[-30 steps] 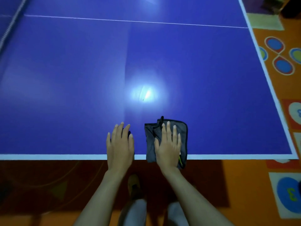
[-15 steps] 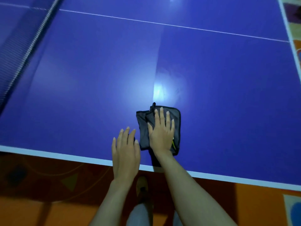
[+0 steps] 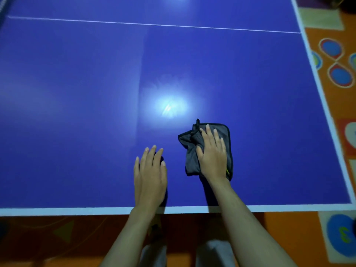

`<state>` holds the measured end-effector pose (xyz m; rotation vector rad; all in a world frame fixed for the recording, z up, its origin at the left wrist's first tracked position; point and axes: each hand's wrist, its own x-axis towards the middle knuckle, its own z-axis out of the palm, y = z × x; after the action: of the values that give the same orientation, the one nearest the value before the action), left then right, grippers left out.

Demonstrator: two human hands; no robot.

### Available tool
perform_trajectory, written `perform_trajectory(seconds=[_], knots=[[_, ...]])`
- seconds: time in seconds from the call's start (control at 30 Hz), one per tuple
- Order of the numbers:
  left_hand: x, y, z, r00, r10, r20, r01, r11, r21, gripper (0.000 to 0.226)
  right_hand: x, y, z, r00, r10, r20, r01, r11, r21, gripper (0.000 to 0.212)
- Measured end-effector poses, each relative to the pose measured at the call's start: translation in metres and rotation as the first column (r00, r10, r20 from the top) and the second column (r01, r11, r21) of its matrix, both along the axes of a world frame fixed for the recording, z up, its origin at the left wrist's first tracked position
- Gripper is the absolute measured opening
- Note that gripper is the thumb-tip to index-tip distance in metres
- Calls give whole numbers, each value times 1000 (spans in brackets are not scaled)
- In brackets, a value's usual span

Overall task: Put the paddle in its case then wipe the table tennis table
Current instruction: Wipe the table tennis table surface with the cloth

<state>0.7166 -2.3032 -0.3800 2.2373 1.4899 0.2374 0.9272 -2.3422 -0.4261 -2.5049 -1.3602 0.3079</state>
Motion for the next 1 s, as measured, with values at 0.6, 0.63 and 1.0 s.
perform_trajectory(seconds=[0.6, 0.63, 1.0], knots=[[289, -120, 2, 980, -200, 12, 200, 980, -16, 48, 295, -203, 2, 980, -199, -28, 198, 980, -34, 59], [301, -123, 3, 979, -206, 9, 206, 978, -15, 47, 308, -213, 2, 978, -207, -28, 206, 978, -33, 60], [353, -129, 4, 965, -254, -62, 256, 966, 28, 47, 387, -219, -3, 994, -101, 33, 103, 993, -65, 65]])
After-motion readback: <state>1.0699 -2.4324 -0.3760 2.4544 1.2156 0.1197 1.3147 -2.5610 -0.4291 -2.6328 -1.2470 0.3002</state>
